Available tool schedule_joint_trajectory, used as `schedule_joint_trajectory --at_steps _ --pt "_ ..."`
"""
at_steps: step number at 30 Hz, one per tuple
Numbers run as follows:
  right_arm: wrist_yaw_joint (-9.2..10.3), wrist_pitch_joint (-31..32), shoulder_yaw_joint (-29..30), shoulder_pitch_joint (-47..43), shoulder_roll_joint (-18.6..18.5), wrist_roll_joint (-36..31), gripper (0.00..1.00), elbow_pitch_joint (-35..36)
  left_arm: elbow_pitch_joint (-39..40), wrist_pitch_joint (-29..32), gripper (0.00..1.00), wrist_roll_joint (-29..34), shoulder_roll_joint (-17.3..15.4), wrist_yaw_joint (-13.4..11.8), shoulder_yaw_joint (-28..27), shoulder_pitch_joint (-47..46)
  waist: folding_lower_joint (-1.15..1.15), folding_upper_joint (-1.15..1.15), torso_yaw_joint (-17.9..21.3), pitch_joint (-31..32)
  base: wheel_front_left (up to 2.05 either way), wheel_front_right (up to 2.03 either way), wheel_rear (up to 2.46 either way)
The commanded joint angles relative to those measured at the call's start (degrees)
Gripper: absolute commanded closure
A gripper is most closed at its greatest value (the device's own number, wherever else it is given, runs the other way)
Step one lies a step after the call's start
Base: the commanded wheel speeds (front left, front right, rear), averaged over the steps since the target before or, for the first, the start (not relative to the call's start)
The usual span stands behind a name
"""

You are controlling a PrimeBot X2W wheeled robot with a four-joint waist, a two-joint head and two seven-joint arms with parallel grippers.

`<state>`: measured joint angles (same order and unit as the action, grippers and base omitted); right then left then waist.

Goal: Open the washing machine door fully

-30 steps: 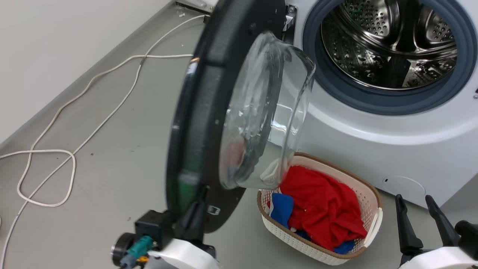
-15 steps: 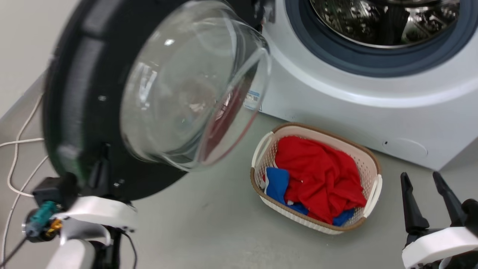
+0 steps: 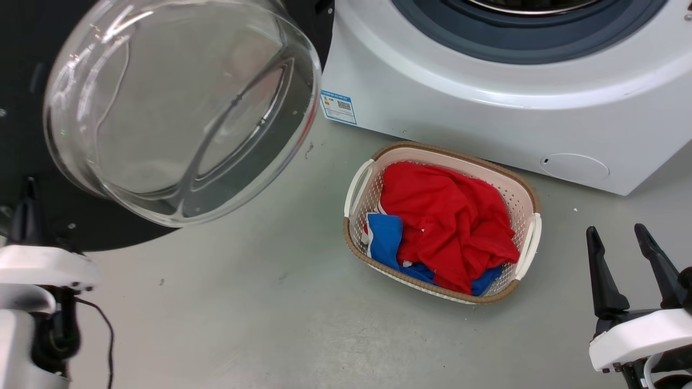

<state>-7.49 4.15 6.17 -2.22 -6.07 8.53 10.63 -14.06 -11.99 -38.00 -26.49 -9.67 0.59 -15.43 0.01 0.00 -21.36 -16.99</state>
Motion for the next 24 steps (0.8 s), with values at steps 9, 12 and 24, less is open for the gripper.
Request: schedule_joint_trajectory --at_steps 9,12,24 --pt "0.00 -0.2 0.1 1.0 -0.2 0.5 0.00 -0.6 -6.4 -1.3 1.00 -0.9 -3.3 3.1 -2.0 -3.1 -0.01 0.00 0.8 0.1 0.00 0.00 0.00" --pt "0.00 -0.6 0.1 0.6 0.2 0.5 0.00 -0.9 -5.7 -1.7 1.00 -0.2 -2.8 2.9 -1.5 -1.8 -0.01 0.00 0.8 1.2 0.00 0.00 0.00" --pt "0.00 -1.9 -0.4 -1.9 2.2 0.7 0.00 -3.0 5.4 -2.9 1.00 5.3 1.7 -1.1 2.8 9.9 -0.01 0.00 0.6 8.1 0.00 0.00 0.00"
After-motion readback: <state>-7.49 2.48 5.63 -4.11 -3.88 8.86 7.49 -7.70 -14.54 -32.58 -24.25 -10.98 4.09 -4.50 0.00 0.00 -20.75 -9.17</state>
